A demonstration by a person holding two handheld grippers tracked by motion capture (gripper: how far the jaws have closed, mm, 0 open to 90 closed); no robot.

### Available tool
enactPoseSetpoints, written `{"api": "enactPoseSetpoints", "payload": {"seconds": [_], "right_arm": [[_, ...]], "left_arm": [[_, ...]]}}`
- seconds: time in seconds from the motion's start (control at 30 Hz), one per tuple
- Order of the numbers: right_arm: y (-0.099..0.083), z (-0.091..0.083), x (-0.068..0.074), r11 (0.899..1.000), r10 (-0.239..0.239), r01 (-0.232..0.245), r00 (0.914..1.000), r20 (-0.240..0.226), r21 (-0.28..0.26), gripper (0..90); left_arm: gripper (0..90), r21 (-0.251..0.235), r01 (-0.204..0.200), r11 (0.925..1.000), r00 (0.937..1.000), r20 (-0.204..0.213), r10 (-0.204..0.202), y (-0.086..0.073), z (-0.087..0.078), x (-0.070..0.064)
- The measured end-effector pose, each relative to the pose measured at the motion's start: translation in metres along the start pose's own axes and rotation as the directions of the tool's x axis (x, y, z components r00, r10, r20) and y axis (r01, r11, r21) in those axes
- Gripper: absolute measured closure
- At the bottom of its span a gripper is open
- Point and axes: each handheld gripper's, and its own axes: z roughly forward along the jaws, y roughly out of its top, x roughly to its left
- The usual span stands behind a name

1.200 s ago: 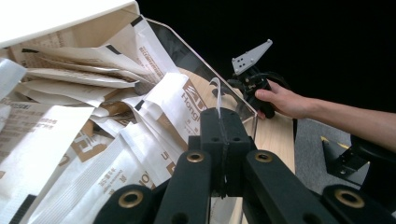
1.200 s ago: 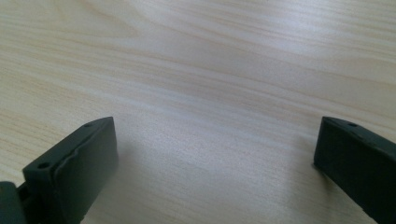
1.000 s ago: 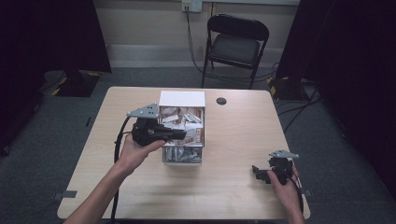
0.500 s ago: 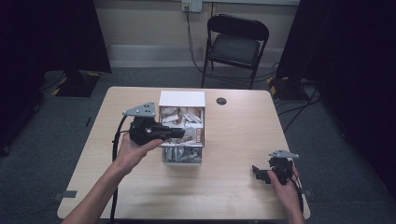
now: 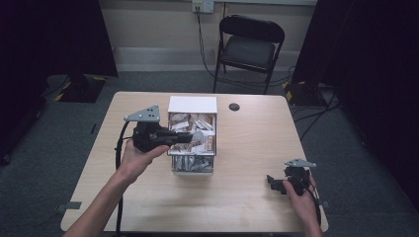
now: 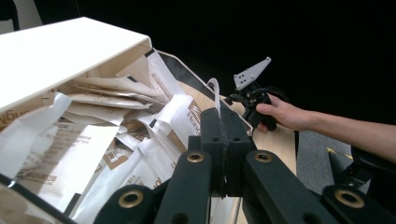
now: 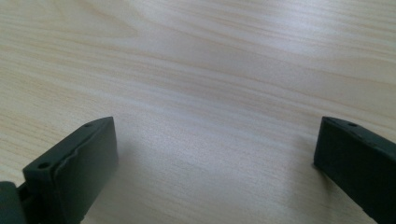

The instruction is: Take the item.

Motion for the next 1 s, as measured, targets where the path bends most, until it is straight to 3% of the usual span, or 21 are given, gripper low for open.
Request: {"api": "enactPoseSetpoints", "payload": {"seconds": [1.0], "right_arm": [[0.0, 0.0, 0.0, 1.0, 0.0, 0.0, 1.0, 0.0, 0.0, 0.0]], "left_arm": [[90.0, -0.069, -0.019, 0.9974, 0.9997, -0.014, 0.018, 0.01, -0.029, -0.001]]}}
